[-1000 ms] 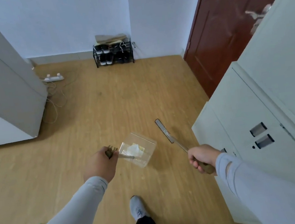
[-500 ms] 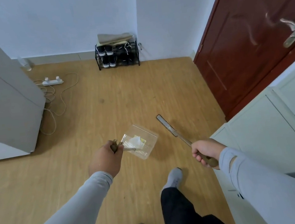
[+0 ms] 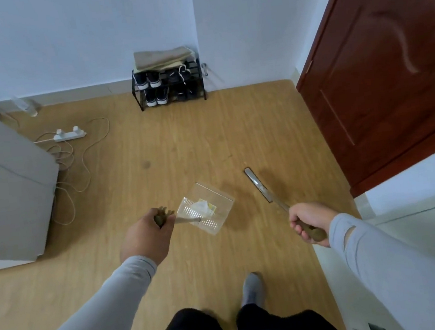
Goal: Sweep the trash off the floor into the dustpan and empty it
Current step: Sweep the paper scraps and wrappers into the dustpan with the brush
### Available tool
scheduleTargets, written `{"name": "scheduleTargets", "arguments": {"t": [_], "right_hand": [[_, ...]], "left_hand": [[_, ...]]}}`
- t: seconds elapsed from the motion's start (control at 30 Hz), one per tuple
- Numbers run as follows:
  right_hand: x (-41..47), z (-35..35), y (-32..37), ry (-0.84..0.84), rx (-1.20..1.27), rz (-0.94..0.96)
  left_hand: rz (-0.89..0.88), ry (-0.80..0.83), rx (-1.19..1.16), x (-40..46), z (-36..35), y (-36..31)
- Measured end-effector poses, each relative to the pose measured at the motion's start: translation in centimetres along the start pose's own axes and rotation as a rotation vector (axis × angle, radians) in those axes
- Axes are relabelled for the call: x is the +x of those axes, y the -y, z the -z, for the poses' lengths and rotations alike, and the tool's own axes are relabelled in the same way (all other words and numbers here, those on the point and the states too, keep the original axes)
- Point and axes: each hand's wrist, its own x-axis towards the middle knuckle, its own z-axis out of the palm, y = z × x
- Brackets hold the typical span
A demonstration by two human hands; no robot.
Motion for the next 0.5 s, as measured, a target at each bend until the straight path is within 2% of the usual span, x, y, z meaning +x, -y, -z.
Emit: {"name": "scheduleTargets", "arguments": {"t": [0.5], "right_hand": [[9.9,-3.6,18.6,-0.066,0.008,-0.1]], "left_hand": [[-0.021,0.085,-0.078,22.1,1.5,-2.7]]}}
